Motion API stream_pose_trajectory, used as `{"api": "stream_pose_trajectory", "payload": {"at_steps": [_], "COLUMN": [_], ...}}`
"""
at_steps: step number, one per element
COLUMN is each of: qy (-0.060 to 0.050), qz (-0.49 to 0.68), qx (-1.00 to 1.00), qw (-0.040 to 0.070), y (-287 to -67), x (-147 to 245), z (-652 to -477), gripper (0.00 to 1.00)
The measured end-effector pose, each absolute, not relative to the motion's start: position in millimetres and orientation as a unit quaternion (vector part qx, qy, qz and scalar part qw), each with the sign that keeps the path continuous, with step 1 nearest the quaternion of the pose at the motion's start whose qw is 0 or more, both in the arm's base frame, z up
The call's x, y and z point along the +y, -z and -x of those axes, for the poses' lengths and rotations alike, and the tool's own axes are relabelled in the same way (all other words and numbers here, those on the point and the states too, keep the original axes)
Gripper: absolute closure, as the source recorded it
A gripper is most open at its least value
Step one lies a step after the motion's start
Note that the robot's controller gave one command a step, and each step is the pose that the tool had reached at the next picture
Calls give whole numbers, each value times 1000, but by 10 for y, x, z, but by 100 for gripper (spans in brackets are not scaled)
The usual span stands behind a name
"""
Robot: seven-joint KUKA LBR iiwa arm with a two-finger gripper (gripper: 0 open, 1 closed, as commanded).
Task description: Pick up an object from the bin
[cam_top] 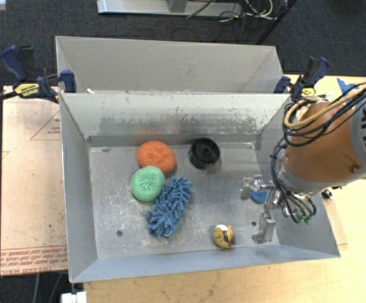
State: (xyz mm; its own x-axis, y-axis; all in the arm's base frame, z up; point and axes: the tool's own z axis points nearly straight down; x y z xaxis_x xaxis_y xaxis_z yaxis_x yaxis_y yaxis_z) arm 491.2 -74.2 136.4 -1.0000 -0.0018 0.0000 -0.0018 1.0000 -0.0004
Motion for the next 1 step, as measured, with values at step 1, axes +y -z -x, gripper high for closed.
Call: {"api": "stream_pose_trajectory", "payload": {"at_steps": [1], "qy": [0], "qz": [-1], "qx": [-1000], "qw": [0], "y": [-1364], "x": [-742], "z": [-4912], "gripper": [0]}}
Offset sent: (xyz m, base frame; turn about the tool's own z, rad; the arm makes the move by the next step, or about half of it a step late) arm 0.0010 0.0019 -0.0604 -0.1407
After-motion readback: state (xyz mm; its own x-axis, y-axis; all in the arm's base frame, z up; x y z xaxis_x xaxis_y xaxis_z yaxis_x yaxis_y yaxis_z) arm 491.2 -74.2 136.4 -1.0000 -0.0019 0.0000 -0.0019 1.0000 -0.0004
